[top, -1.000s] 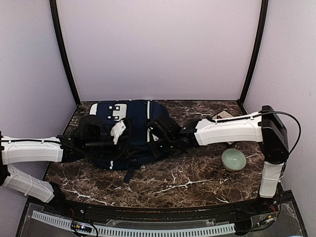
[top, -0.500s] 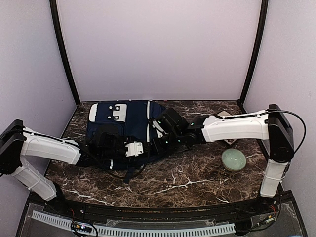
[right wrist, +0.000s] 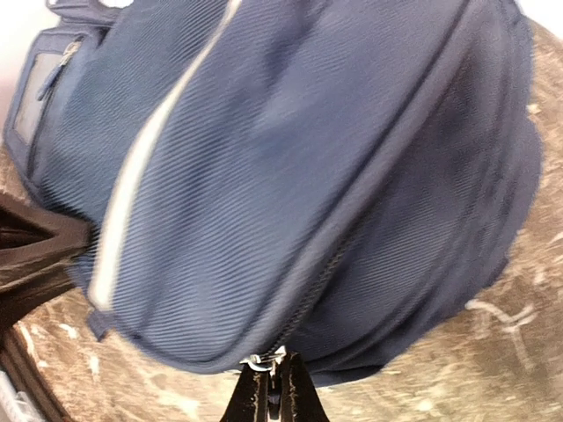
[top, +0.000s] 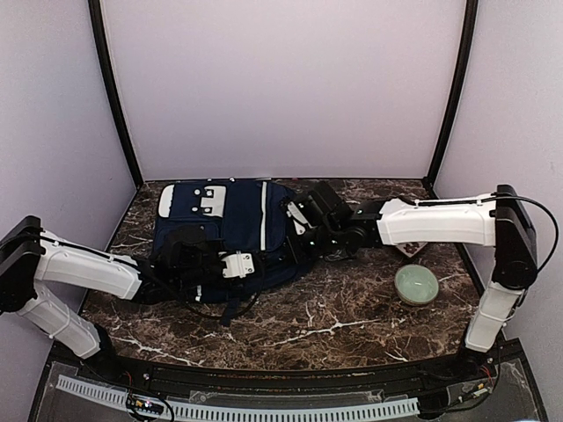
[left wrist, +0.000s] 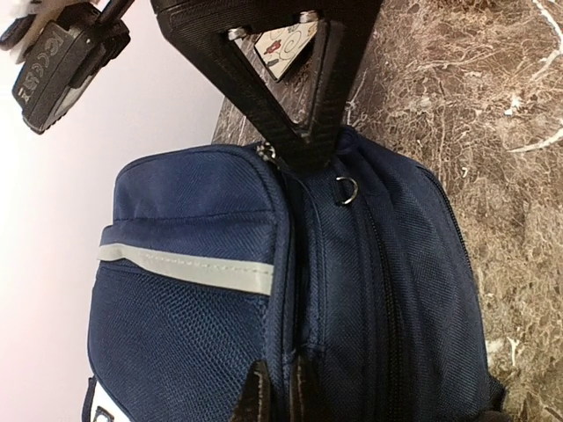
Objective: Pack the student bag
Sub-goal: Zip the upper front pocket of the student bag.
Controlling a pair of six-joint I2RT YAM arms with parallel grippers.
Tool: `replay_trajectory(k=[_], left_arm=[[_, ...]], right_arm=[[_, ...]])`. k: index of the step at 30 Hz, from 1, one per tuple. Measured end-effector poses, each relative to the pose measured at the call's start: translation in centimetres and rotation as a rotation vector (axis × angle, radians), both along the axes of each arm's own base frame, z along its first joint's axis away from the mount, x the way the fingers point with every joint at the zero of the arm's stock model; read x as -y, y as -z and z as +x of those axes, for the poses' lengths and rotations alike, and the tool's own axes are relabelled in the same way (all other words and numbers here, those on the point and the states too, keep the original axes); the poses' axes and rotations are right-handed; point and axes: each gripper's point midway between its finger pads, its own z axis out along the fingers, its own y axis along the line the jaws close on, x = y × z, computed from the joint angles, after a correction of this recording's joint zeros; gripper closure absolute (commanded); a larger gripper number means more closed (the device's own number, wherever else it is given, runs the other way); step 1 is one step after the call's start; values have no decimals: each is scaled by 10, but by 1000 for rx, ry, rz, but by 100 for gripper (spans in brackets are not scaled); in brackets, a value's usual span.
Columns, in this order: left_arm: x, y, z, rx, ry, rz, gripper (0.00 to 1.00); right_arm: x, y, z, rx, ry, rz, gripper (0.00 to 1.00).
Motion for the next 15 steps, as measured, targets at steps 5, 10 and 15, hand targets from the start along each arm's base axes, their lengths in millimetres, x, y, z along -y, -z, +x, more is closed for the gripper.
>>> replay_trajectory(k=[5,10,15], left_arm=[[4,-10,-17,-47,73,-30,100],[2,-20,-33,-95,130,-48,100],[10,-27,-46,-153,194,-24,100]], right_arm=[[17,-7,18,41,-1,-39,100],[22,-25,29,77,-46,-71,100],[35,-32,42,87,-94,-136,100]])
